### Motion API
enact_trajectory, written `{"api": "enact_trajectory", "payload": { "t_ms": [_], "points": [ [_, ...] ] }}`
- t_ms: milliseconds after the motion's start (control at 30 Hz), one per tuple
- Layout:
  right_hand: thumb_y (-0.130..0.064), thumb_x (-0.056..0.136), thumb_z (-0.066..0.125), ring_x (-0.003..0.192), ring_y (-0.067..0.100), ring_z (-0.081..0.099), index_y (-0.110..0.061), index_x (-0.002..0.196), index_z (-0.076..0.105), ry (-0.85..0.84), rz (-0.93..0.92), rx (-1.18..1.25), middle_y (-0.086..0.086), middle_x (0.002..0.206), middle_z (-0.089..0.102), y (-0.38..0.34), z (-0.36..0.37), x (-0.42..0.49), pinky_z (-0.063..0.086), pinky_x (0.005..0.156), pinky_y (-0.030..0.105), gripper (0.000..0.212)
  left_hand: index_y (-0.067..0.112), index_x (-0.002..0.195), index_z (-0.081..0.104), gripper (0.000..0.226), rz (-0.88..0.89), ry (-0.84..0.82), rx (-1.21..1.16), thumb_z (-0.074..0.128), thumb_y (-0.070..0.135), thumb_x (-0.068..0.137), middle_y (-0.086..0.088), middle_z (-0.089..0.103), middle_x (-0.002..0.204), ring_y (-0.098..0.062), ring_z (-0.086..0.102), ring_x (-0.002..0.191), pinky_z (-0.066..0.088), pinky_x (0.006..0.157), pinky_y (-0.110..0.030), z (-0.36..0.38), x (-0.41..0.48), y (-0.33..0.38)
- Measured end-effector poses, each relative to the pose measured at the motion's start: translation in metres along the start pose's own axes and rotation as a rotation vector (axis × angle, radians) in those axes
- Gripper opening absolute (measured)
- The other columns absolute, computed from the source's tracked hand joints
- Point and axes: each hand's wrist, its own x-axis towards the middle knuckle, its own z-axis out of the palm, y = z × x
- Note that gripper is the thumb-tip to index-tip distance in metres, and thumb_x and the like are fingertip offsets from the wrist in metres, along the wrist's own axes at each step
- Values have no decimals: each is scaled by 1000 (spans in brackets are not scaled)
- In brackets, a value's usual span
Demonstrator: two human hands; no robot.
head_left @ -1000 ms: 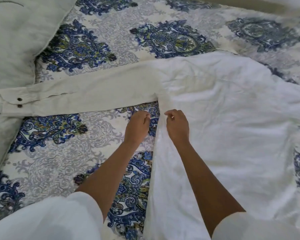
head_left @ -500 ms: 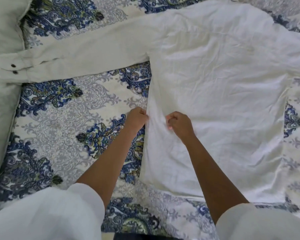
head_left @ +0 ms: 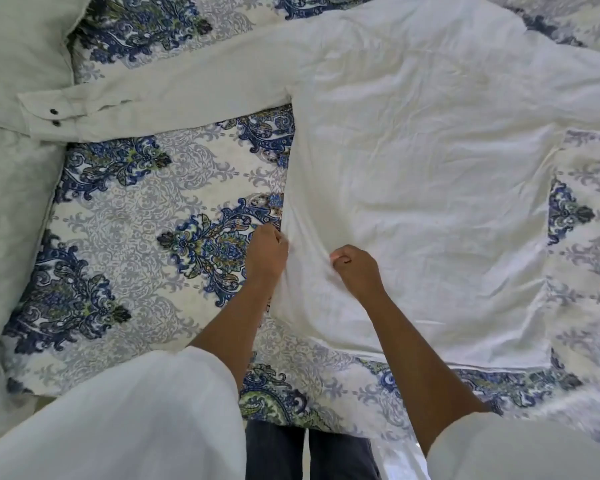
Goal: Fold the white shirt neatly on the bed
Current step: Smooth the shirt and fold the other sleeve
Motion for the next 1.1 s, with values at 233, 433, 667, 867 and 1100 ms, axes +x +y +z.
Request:
{"api": "enact_trajectory", "payload": {
  "t_ms": [233,433,667,867,1100],
  "points": [
    [-8,85,47,78,14,54,-11,93,67,80,56,81,-1,88,63,31,-5,-26,36,57,17,22,11,66,39,25,5,-124,72,54,7,86,-5,46,68,-24,45,66,33,61,-32,0,4,-13],
    [-11,88,49,83,13,54,-12,98,66,107,84,38,0,100,64,56,-3,-50,38,66,23,19,4,61,42,25,-123,-111,-207,50,2,85,-13,47,60,-25,50,61,43,61,-37,0,3,-36],
    [-10,82,59,105,26,55,-13,106,64,88,80,-95,7,109,58,71,7,-59,43,84,30,24,4,71,52,17,-227,-115,-259,48,4,87,-25,64,86,-39,65,83,54,78,-54,6,10,-44],
    [-13,82,63,107,25,54,-15,106,60,74,73,-93,6,110,57,71,9,-61,48,91,42,24,4,92,55,26,43,-37,-197,52,30,94,-10,56,90,-24,53,82,43,74,-37,1,-38,-34],
    [-13,86,60,108,26,51,-12,109,59,74,52,-95,-2,99,48,76,11,-58,41,89,34,23,11,83,48,15,-26,66,-106,48,21,95,-6,52,80,-23,47,73,27,52,-27,4,-25,-22]
  ]
}}
